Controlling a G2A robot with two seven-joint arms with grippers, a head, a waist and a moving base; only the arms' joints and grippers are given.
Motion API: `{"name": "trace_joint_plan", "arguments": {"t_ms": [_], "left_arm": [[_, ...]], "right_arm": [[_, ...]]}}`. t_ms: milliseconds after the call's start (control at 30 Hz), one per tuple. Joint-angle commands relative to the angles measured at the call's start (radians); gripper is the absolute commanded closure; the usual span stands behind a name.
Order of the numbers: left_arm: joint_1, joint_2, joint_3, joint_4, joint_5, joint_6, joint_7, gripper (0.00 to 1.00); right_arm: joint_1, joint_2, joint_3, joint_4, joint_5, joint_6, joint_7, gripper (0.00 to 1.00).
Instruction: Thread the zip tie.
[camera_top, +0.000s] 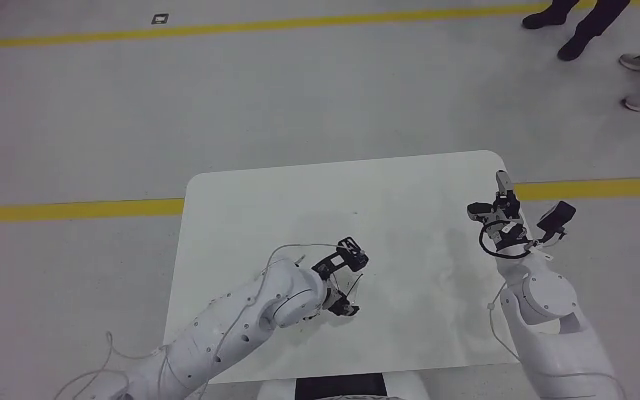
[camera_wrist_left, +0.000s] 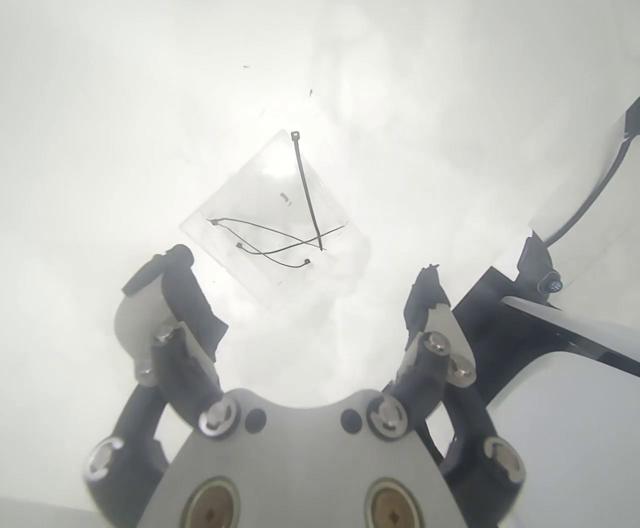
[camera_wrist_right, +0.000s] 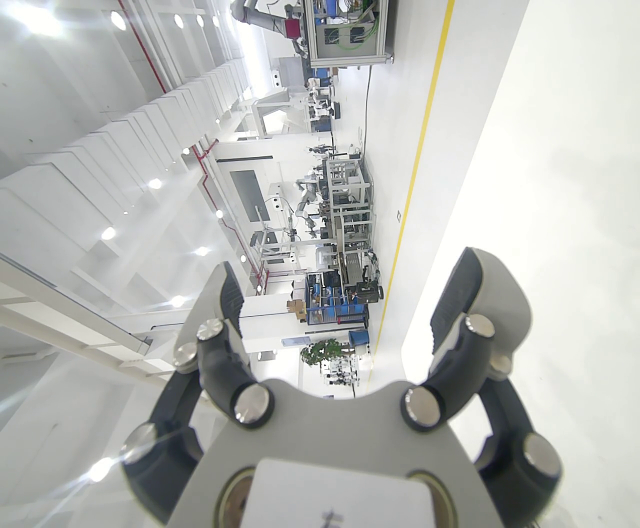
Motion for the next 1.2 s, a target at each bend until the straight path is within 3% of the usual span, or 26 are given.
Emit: {"name": "trace_joint_plan", "arguments": {"t_ms": [0,367,667,733,833,867,1067,1167], "left_arm": [[0.0,0.0,0.0,0.0,0.0,0.0,0.0,0.0],[-0.005,0.0,-0.007,0.015,-0.007,-0.005,0.018,0.0],[-0.007,0.003,-0.017,0.03,-0.074,-0.076,0.073,0.0],[-0.01,0.005,-0.017,0.029,-0.058,-0.069,0.071,0.0],[-0.01,0.005,-0.013,0.028,-0.047,-0.061,0.071,0.53],[-0.011,0.006,-0.012,0.028,-0.047,-0.061,0.072,0.59],[-0.014,0.007,-0.01,0.032,-0.054,-0.062,0.071,0.64],[-0.016,0.008,-0.009,0.037,-0.06,-0.064,0.072,0.73]], "right_arm": [[0.0,0.0,0.0,0.0,0.0,0.0,0.0,0.0],[0.0,0.0,0.0,0.0,0.0,0.0,0.0,0.0],[0.0,0.0,0.0,0.0,0.0,0.0,0.0,0.0],[0.0,0.0,0.0,0.0,0.0,0.0,0.0,0.0],[0.0,0.0,0.0,0.0,0.0,0.0,0.0,0.0],[0.0,0.0,0.0,0.0,0.0,0.0,0.0,0.0],[0.0,0.0,0.0,0.0,0.0,0.0,0.0,0.0],[0.0,0.0,0.0,0.0,0.0,0.0,0.0,0.0]]}}
